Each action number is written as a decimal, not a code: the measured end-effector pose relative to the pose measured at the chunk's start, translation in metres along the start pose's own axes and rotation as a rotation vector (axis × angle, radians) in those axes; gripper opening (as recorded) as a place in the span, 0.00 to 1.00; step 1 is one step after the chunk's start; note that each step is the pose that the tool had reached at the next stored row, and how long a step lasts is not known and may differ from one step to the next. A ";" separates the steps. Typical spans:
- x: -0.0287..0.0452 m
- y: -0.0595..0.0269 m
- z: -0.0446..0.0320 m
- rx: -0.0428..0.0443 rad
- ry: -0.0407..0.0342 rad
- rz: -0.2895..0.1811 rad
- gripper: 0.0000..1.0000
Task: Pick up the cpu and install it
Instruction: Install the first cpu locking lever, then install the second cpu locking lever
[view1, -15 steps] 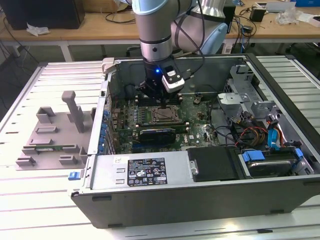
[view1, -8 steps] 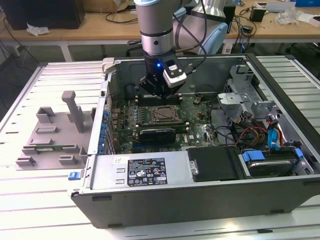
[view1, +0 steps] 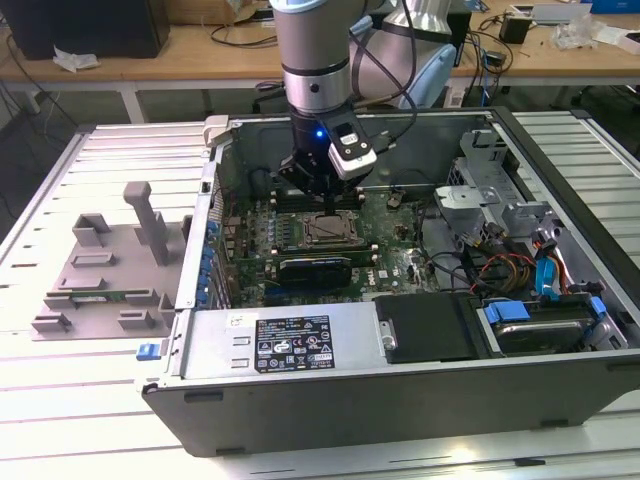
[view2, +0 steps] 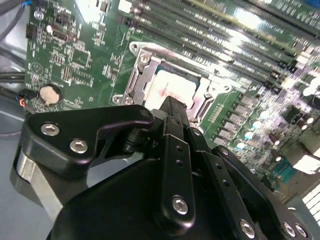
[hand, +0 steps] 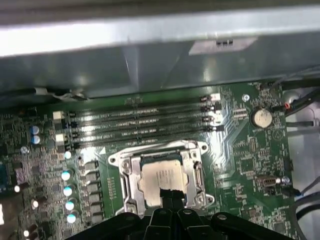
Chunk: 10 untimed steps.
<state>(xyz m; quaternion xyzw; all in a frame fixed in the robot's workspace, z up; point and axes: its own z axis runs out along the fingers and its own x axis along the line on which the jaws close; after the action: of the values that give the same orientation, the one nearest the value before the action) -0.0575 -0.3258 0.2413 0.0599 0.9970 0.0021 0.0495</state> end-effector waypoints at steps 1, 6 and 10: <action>-0.0004 -0.0020 0.0000 0.0001 0.0006 0.000 0.11; -0.0011 -0.0069 0.0001 0.0001 0.0013 0.000 0.11; -0.0012 -0.0076 0.0000 0.0002 0.0013 0.000 0.11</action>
<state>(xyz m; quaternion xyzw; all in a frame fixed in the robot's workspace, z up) -0.0572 -0.3335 0.2413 0.0600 0.9970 0.0020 0.0488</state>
